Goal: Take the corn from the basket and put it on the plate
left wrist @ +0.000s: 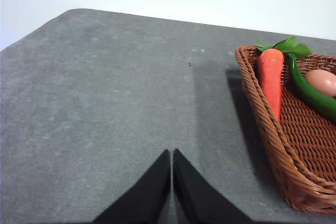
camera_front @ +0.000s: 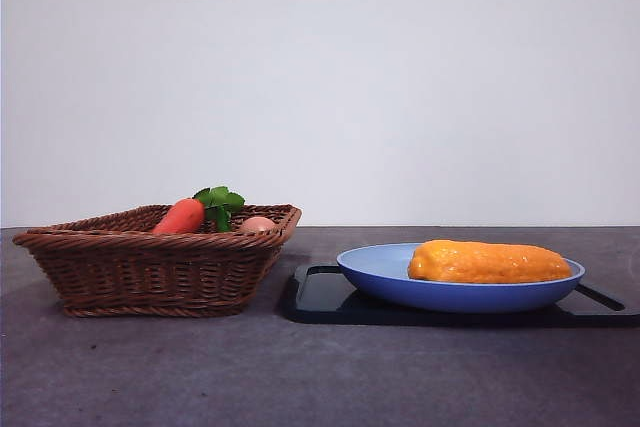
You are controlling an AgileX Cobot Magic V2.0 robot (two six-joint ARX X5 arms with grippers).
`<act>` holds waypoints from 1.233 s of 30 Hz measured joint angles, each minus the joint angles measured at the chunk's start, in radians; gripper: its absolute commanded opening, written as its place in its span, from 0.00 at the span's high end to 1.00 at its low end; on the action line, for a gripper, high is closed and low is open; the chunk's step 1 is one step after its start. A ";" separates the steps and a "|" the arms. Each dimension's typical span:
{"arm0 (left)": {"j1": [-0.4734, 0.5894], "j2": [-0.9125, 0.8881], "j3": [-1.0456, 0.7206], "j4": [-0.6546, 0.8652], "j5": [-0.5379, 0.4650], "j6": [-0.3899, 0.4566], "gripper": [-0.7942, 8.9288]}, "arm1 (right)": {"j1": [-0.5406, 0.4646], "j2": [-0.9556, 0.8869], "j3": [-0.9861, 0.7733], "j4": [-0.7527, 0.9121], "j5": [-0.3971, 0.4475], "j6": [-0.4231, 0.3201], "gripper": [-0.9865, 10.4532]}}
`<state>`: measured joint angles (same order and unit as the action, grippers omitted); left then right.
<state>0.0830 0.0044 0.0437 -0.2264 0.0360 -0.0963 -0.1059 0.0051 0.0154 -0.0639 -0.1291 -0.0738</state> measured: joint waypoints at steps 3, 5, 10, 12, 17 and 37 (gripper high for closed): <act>0.000 0.000 0.000 0.000 0.000 0.000 0.91 | 0.000 0.000 0.000 -0.053 0.000 0.000 0.91; 0.000 0.000 0.000 0.000 0.000 0.000 0.91 | 0.000 0.000 0.000 -0.080 0.000 0.000 0.91; 0.000 0.000 0.000 0.000 0.000 0.000 0.91 | 0.000 0.000 0.000 -0.081 0.000 0.000 0.91; 0.000 0.000 0.000 0.000 0.000 0.000 0.91 | 0.000 0.000 0.000 -0.075 0.000 0.000 0.91; 0.000 0.000 0.000 0.000 0.000 0.000 0.91 | 0.000 0.000 0.000 -0.044 0.000 0.000 0.91; 0.000 0.000 0.000 0.000 0.000 0.000 0.91 | 0.000 0.000 0.000 -0.044 0.000 0.000 0.91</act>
<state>0.0830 0.0044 0.0437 -0.2264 0.0360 -0.0959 -0.1059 0.0051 0.0154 -0.1078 -0.1287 -0.0734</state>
